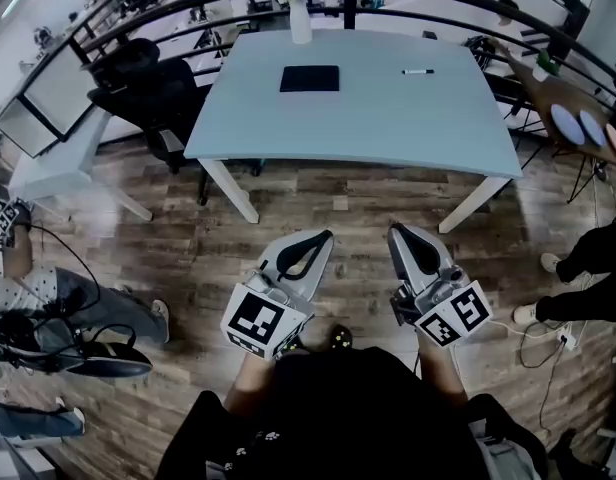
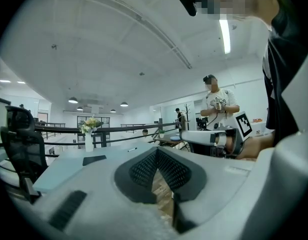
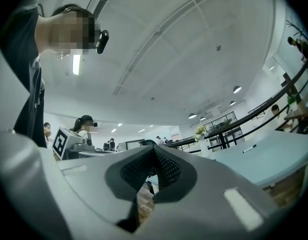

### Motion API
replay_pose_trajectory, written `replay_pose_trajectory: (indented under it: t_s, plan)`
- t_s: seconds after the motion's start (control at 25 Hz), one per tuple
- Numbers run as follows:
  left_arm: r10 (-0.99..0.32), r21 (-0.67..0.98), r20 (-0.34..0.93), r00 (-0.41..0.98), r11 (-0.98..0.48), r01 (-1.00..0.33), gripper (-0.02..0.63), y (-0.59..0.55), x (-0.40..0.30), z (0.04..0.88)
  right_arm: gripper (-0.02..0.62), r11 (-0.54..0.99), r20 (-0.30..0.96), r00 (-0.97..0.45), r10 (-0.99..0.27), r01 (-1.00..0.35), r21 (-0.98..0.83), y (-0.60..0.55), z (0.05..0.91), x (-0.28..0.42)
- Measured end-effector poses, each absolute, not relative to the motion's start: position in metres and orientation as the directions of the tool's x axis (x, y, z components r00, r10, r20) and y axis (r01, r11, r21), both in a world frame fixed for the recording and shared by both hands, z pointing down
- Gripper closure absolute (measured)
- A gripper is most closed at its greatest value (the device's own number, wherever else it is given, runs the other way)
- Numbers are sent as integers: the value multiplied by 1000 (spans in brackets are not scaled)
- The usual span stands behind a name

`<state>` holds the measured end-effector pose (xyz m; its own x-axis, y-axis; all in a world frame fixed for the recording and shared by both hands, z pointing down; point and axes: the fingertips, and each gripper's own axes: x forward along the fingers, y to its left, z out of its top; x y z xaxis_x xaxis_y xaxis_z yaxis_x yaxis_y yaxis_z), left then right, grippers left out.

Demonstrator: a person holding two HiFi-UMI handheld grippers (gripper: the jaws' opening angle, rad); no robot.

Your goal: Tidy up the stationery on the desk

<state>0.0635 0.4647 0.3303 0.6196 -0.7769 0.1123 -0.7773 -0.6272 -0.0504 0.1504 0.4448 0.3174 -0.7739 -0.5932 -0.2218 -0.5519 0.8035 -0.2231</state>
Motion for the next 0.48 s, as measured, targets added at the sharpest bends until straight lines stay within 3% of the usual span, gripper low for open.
replay_pose_trajectory:
  t_s: [0.48]
  plan:
    - [-797, -51, 117, 593, -601, -797, 621, 468, 69, 333, 591, 810, -217, -784, -581, -531, -249, 443, 327, 158]
